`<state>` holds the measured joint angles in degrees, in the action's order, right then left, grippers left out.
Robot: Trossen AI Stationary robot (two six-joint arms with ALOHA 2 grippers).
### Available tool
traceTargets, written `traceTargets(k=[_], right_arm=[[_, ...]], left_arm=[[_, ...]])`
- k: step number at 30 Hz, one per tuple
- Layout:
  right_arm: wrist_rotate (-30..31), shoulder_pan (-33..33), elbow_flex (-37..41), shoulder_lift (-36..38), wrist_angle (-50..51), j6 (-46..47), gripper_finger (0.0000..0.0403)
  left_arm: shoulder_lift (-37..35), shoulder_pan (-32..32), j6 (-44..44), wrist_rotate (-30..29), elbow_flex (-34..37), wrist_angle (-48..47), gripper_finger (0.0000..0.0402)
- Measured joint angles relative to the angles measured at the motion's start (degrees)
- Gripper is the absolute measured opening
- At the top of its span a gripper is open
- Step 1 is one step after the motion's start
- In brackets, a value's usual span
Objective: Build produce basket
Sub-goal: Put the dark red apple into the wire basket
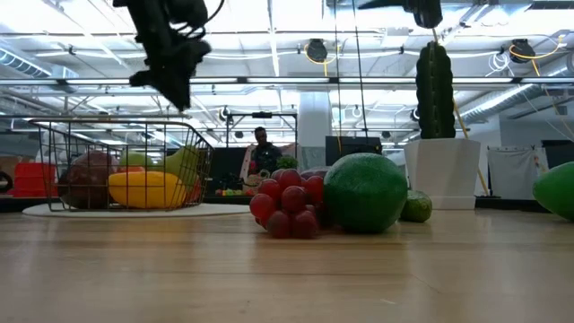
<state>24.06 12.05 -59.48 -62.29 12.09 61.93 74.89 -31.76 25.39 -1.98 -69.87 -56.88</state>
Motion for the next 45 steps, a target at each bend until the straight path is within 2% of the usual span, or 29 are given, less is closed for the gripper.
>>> traceTargets(k=[6, 12, 18, 23, 29, 35, 37, 45], right_arm=[[-9.3, -3.2, 0.0, 0.1, 8.0, -0.7, 0.0281], [-22.3, -8.1, 0.0, 0.1, 11.5, -7.7, 0.0281], [-35.7, -12.6, 0.0, 0.2, 11.9, -15.9, 0.0281], [-42.2, -15.6, 0.0, 0.2, 14.1, -23.7, 0.0281], [-50.0, -18.8, 0.0, 0.2, 17.1, -30.5, 0.0281], [-56.8, -20.4, 0.0, 0.3, 19.6, -34.3, 0.0281], [-59.0, -20.5, 0.0, 0.7, 20.3, -34.4, 0.0281], [-60.6, -20.5, 0.0, 4.7, 24.7, -37.1, 0.0281]], left_arm=[[-1.8, 8.9, 8.2, -0.4, 0.0, 5.3, 0.0088], [-1.8, 19.4, 14.5, -4.0, 0.0, 8.7, 0.0088], [0.5, 30.0, 21.3, -9.0, -0.3, 15.9, 0.0088], [5.1, 36.0, 26.3, -12.3, -2.8, 16.6, 0.0088], [15.1, 39.1, 29.6, -12.7, -10.3, 13.8, 0.0088], [26.1, 38.6, 35.6, -12.5, -18.2, 14.5, 0.0088], [29.3, 37.9, 36.7, -10.2, -19.7, 14.1, 0.0088], [36.6, 36.1, 38.1, -5.3, -22.8, 19.5, 0.0088]])
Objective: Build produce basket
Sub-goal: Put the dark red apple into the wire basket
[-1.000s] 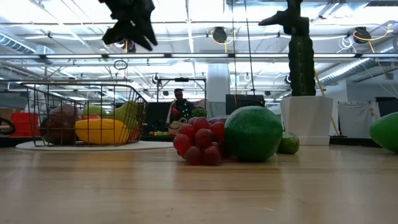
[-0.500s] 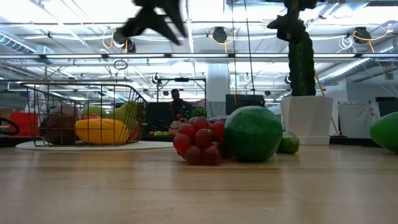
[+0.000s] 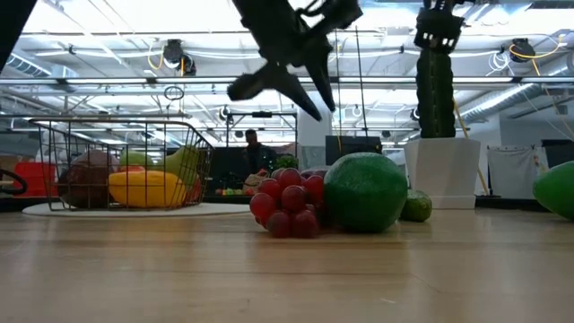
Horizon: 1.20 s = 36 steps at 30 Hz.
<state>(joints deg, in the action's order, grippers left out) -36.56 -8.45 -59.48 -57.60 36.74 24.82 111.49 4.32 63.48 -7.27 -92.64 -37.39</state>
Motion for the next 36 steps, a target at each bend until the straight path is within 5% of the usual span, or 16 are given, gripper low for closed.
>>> traceTargets(k=[6, 14, 20, 36], right_arm=[[0.2, 0.0, 0.0, 3.5, 4.3, -1.9, 0.0281], [0.3, 0.0, 0.0, 5.6, 5.3, -3.6, 0.0281], [0.4, 0.0, 0.0, 5.5, 5.3, -4.3, 0.0281], [5.3, -1.1, 0.0, 5.4, 3.3, -4.7, 0.0281]], left_arm=[[2.0, -0.6, 3.0, -0.4, 0.0, 0.1, 0.0109], [2.6, -0.6, 4.8, -3.0, 0.0, -2.1, 0.0255], [2.6, -0.7, 5.1, -6.8, 0.1, -7.3, 0.0326], [7.3, -2.8, -1.9, -5.2, 0.1, -2.7, 0.0379]])
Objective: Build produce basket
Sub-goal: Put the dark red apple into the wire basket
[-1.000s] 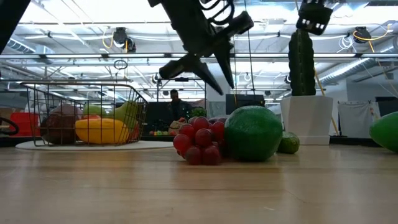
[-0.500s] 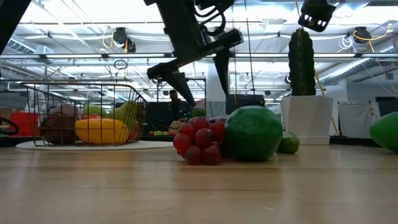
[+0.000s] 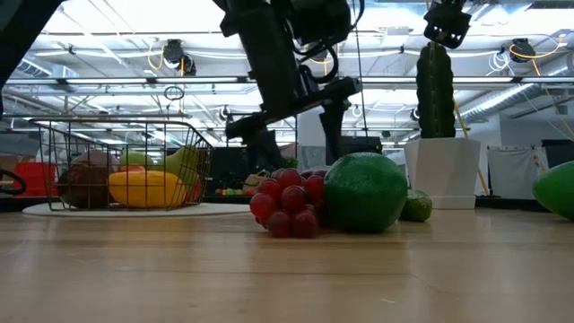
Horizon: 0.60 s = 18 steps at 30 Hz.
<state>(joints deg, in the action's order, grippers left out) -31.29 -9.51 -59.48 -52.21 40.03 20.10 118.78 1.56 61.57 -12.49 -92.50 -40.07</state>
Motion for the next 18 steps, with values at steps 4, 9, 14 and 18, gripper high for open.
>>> traceTargets(k=[4, 9, 14, 18], right_arm=[[0.0, -0.7, 0.0, 0.0, -0.9, 1.4, 0.0281], [0.0, -1.4, 0.0, -0.4, -2.6, 1.5, 0.0281], [-0.1, -1.4, 0.0, -0.8, -2.5, 1.4, 0.0281], [-0.2, -1.4, 0.0, -1.0, -2.5, 1.3, 0.0281]], left_arm=[[0.2, -0.3, -1.1, 0.0, 0.0, 0.7, 0.0379], [0.7, -1.3, -3.5, 0.8, 0.4, 0.6, 0.0379], [1.7, -2.2, -4.7, 3.4, 0.5, 1.0, 0.0379], [2.4, -2.3, -4.5, 3.5, 0.4, 1.6, 0.0379]])
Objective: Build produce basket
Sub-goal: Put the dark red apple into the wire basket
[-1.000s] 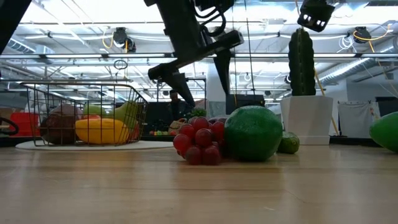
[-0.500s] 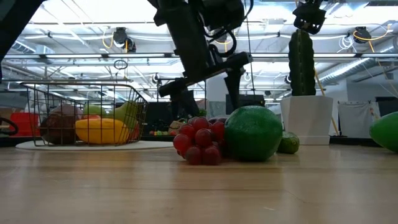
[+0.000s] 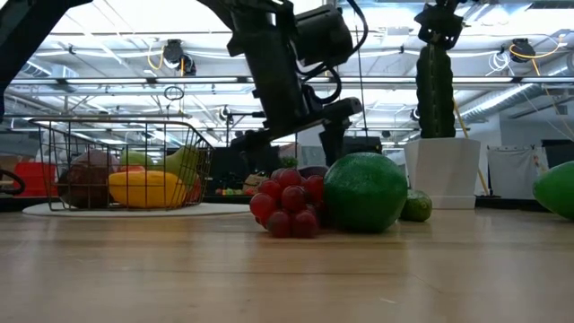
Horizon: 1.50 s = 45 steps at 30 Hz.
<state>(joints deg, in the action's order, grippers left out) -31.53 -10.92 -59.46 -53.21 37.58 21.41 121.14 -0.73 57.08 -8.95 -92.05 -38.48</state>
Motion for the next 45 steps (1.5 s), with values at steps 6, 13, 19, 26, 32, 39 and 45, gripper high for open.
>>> traceTargets(k=[6, 13, 19, 26, 32, 39, 45], right_arm=[[-0.2, 0.0, 0.0, 0.0, 0.5, -0.9, 0.0281], [-0.2, 0.0, 0.0, 0.0, 0.6, -2.2, 0.0281], [-0.2, 0.0, 0.0, 0.0, 0.6, -2.6, 0.0281], [-0.3, 0.0, 0.0, 0.0, 0.6, -2.8, 0.0281], [-0.2, 0.0, 0.0, 0.0, 0.4, -3.1, 0.0281], [-0.2, 0.0, 0.0, 0.0, 0.4, -3.1, 0.0281], [-0.2, 0.0, 0.0, 0.0, 0.4, -3.1, 0.0281]], left_arm=[[0.0, 0.0, -0.3, -0.1, 0.0, -0.2, 0.0351], [0.2, 0.0, -2.8, -0.2, 0.0, -0.2, 0.0301], [1.0, 0.0, -2.8, -0.8, -0.2, -0.1, 0.0326], [1.7, 0.1, -4.1, -0.5, 0.2, -1.6, 0.0379], [1.4, -0.3, -5.7, 0.1, 0.1, -1.2, 0.0339], [1.4, -0.3, -4.8, 1.0, -0.1, -0.8, 0.0314], [1.4, -0.3, -4.5, 2.1, -3.3, -1.2, 0.0342]])
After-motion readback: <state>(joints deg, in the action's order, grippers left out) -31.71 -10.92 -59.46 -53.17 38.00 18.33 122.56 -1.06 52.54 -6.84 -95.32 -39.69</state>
